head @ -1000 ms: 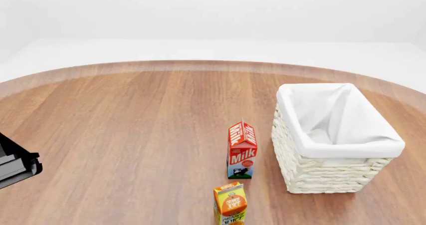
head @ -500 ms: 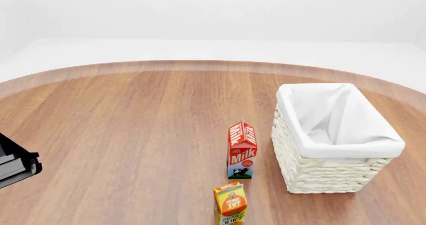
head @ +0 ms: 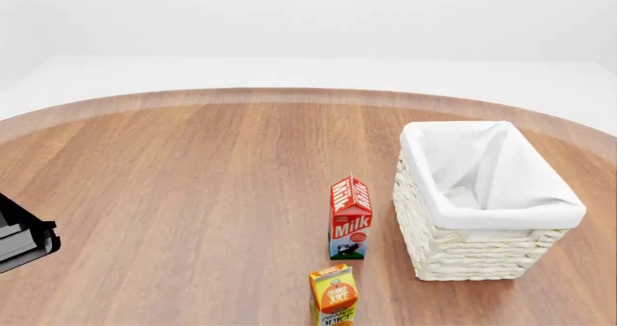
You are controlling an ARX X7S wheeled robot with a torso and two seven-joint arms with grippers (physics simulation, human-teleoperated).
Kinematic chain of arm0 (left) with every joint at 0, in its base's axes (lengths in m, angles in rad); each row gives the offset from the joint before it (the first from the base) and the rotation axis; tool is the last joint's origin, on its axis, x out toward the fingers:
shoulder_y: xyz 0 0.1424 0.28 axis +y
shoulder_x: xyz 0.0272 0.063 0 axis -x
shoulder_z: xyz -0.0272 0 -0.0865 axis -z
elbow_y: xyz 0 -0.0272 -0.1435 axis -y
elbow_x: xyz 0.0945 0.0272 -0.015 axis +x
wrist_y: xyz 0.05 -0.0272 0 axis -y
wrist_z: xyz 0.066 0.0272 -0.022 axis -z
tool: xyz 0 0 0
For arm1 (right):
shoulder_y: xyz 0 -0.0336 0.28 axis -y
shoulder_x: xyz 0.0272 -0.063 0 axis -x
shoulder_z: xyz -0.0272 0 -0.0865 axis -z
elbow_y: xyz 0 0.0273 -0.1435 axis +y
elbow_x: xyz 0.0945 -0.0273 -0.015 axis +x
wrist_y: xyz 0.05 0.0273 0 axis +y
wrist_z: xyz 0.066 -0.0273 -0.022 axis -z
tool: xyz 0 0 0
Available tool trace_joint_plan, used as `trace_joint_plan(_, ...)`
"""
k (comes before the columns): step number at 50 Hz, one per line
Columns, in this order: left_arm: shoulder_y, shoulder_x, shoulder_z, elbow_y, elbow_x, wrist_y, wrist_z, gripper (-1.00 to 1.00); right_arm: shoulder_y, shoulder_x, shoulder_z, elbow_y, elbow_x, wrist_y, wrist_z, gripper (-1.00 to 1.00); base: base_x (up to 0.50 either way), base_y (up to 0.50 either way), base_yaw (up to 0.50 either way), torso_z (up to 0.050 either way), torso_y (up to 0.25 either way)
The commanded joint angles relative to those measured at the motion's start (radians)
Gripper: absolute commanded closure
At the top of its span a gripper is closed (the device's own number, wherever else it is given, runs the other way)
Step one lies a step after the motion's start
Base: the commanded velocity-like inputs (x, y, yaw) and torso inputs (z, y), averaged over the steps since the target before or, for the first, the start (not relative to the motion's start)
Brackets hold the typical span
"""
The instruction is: Pick up the cream cheese box and the butter, and put them in the basket.
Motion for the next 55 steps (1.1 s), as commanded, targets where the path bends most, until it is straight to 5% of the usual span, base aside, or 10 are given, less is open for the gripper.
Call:
trace_joint_plan(1, 0.001, 0.016, -0.021, -0.005, 0.013, 0.007, 0.017, -1.00, 0.016, -0.022, -0.002, 0.031, -0.033, -0.026, -0.044, 1.00, 0.00, 0.00, 0.00, 0.000, 0.000)
trace_joint_plan(12, 0.002, 0.014, -0.026, -0.004, 0.008, 0.005, 0.016, -1.00, 0.046, -0.015, -0.025, -0.014, -0.136, -0.057, -0.024, 1.00, 0.00, 0.00, 0.00, 0.000, 0.000)
trace_joint_plan(22, 0.003, 0.013, -0.026, 0.000, 0.007, 0.002, 0.014, -1.00, 0.171, 0.000, 0.002, -0.359, -0.263, 0.001, 0.224, 1.00, 0.00, 0.00, 0.00, 0.000, 0.000)
trace_joint_plan(27, -0.001, 0.016, -0.031, 0.005, -0.005, -0.014, 0.008, -1.00, 0.223, -0.040, 0.044, -0.494, -0.155, 0.104, 0.365, 1.00, 0.00, 0.00, 0.00, 0.000, 0.000)
trace_joint_plan(42, 0.007, 0.013, -0.043, 0.001, -0.025, 0.007, 0.013, -1.00, 0.248, -0.042, 0.101, -0.578, -0.088, 0.106, 0.436, 1.00, 0.00, 0.00, 0.00, 0.000, 0.000)
trace_joint_plan(55, 0.010, 0.012, -0.044, 0.003, -0.025, 0.009, 0.013, -1.00, 0.444, -0.087, 0.265, -0.698, 0.226, 0.123, 0.681, 1.00, 0.00, 0.00, 0.00, 0.000, 0.001)
